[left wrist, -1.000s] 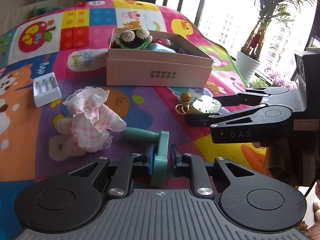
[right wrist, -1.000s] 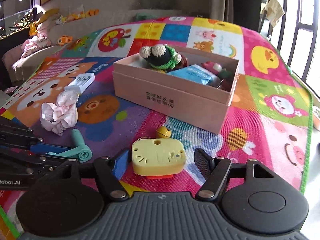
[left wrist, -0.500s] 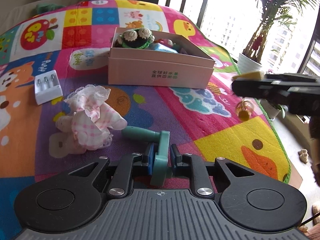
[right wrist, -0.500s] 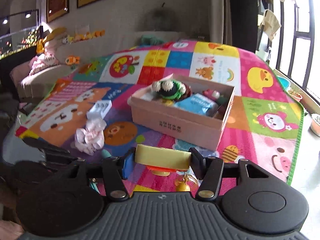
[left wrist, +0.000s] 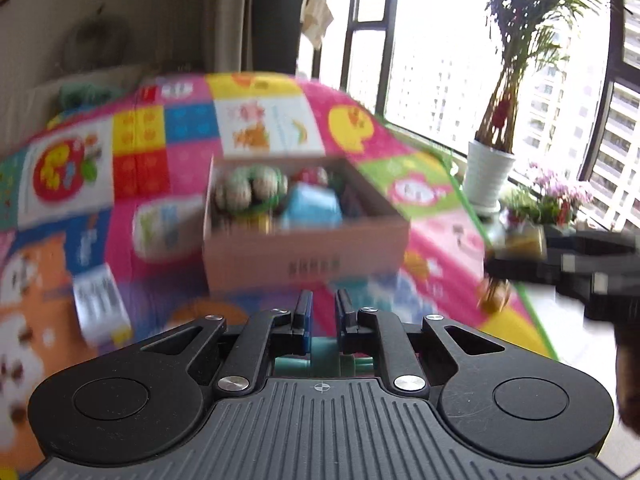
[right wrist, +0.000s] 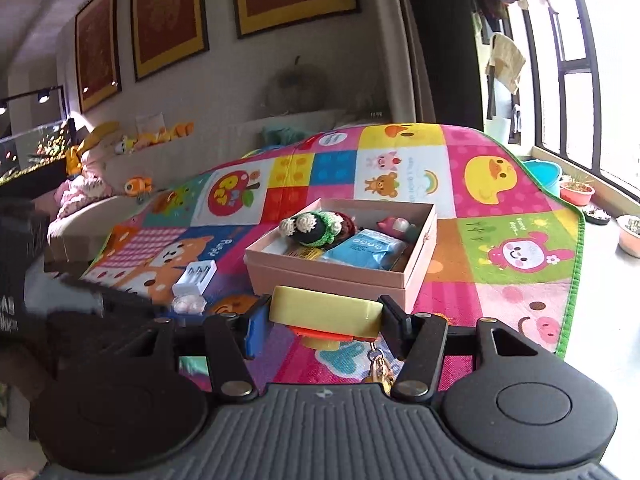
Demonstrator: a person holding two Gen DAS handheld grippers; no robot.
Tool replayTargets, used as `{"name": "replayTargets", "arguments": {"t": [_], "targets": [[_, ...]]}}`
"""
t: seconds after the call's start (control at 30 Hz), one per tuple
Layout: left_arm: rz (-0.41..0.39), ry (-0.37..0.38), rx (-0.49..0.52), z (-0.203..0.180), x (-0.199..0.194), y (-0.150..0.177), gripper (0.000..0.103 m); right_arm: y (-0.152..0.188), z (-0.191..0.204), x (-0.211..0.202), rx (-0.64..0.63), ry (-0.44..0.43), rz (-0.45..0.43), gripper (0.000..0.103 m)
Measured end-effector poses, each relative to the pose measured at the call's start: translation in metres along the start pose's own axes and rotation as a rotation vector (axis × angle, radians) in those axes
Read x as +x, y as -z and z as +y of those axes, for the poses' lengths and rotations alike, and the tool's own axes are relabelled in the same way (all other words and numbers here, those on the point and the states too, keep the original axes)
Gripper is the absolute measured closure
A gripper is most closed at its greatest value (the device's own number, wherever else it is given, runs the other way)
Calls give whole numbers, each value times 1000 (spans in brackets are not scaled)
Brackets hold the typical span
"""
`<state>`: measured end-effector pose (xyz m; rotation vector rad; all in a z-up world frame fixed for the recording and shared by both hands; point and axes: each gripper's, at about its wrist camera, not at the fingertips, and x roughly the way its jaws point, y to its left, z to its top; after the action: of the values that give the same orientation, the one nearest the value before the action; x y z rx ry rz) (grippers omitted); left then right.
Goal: Organize objects
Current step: 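Carry the teal toy and yellow cat box into the pink box and release them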
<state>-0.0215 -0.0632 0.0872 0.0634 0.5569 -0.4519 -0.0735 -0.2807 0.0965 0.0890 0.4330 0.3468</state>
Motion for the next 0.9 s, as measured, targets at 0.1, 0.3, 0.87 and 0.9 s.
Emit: {"name": "replayTargets", "arguments": {"t": [0.1,0.3,0.87,0.9], "targets": [[-111,-24,60,-9,7,-43,89,2,-8,0,28,-4,-12,47],[-173,59,-37,-9,68,-97,84,6,-18,7,60,17,10,47],[63,167,-216,34,16,44,84,-43,-22,45,102,-8,51,47],[62,177,-222,35,13,48,84,-60,-21,50,107,-14,25,47]]}}
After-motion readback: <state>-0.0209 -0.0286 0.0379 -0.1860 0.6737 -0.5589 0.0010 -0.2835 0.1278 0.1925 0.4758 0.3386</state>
